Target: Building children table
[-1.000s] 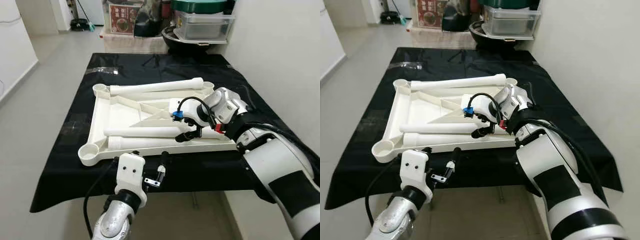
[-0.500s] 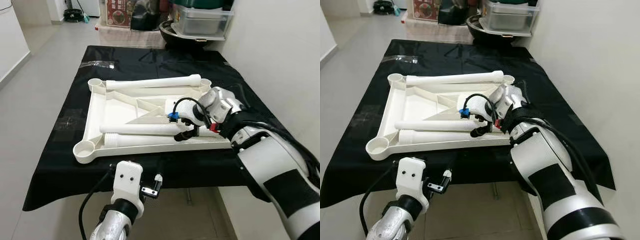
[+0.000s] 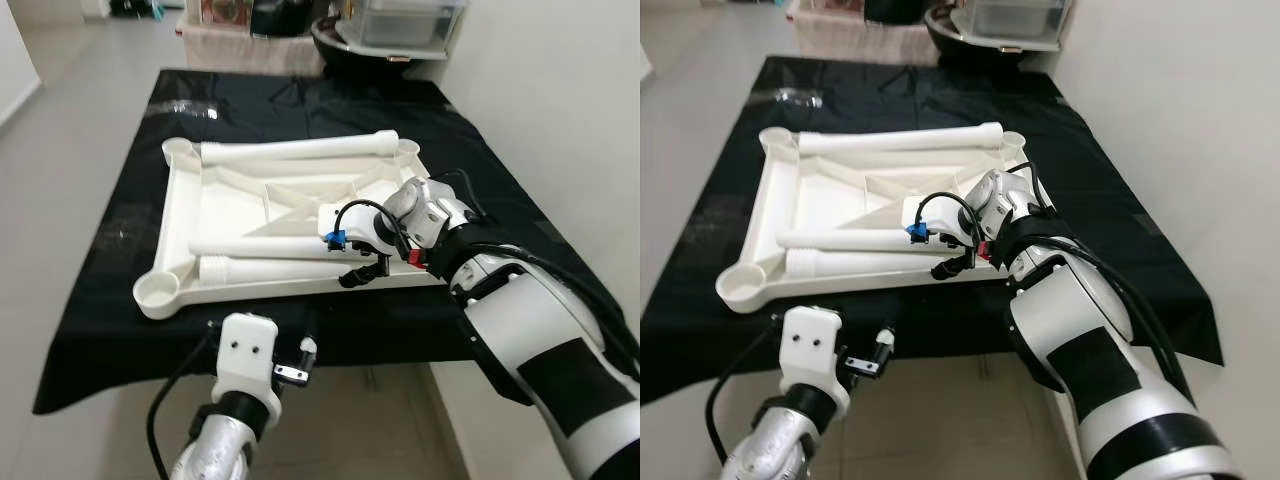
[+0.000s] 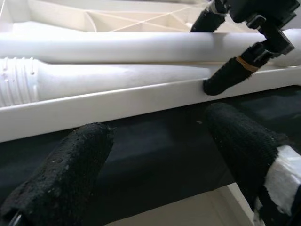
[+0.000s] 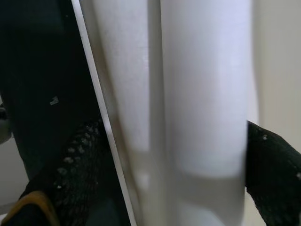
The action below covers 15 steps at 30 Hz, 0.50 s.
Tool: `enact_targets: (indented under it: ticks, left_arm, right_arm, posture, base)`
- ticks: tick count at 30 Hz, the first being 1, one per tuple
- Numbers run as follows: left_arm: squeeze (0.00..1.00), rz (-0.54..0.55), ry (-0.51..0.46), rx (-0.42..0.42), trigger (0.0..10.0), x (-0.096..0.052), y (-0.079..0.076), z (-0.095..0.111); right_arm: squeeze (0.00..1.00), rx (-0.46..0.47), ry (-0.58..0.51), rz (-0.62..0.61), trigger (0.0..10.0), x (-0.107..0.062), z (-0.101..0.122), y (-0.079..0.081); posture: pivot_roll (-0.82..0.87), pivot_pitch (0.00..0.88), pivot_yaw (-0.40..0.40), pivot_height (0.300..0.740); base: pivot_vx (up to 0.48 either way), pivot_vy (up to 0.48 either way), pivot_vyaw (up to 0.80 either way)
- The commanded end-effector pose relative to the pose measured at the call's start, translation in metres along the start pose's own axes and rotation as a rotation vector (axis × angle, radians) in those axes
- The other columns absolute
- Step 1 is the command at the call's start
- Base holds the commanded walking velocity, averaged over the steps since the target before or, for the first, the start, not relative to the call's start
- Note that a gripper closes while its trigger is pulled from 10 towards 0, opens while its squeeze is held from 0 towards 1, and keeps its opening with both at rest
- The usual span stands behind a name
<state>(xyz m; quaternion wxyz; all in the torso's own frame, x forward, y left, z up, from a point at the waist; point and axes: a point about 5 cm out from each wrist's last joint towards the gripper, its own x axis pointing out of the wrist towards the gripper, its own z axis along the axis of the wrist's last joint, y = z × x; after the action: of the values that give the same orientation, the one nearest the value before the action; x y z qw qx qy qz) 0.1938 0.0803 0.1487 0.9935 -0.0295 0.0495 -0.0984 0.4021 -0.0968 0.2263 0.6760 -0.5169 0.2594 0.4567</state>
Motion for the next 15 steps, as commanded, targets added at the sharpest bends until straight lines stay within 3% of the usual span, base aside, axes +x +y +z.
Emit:
enact_targets:
  ticks: [1, 2, 3, 14, 15]
  left_arm:
    - [0.00, -0.126, -0.003, -0.108, 10.0, -0.0137, -0.0408, 0.0071]
    - [0.00, -0.124, 0.000, -0.109, 10.0, -0.0142, -0.0411, 0.0071]
    - [0.00, -0.121, 0.002, -0.110, 10.0, -0.0145, -0.0408, 0.0071]
    - [0.00, -0.114, 0.019, -0.099, 10.0, -0.0089, -0.0365, 0.0049]
    - [0.00, -0.112, 0.019, -0.095, 10.0, -0.0074, -0.0358, 0.0044]
  right_arm:
    - [0.00, -0.004, 0.008, 0.011, 10.0, 0.0017, 0.0003, 0.0015]
    - [0.00, -0.005, 0.006, 0.017, 8.8, 0.0018, 0.0010, 0.0018]
    - [0.00, -0.009, 0.005, 0.020, 0.0, 0.0013, 0.0019, 0.0016]
    - [0.00, -0.014, -0.020, -0.022, 0.0, -0.0063, 0.0087, -0.0059]
    - [0.00, -0.015, -0.023, -0.030, 2.9, -0.0075, 0.0093, -0.0071]
  posture:
    - [0.05, 0.202, -0.165, 0.740]
    - [0.05, 0.205, -0.168, 0.740]
    - [0.05, 0.205, -0.166, 0.740]
    - [0.04, 0.174, -0.155, 0.740]
    - [0.04, 0.164, -0.155, 0.740]
  base:
    - [0.000, 0.000, 0.00]
    - [0.000, 0.000, 0.00]
    - [0.000, 0.000, 0.00]
    - [0.000, 0.000, 0.00]
    - [0.000, 0.000, 0.00]
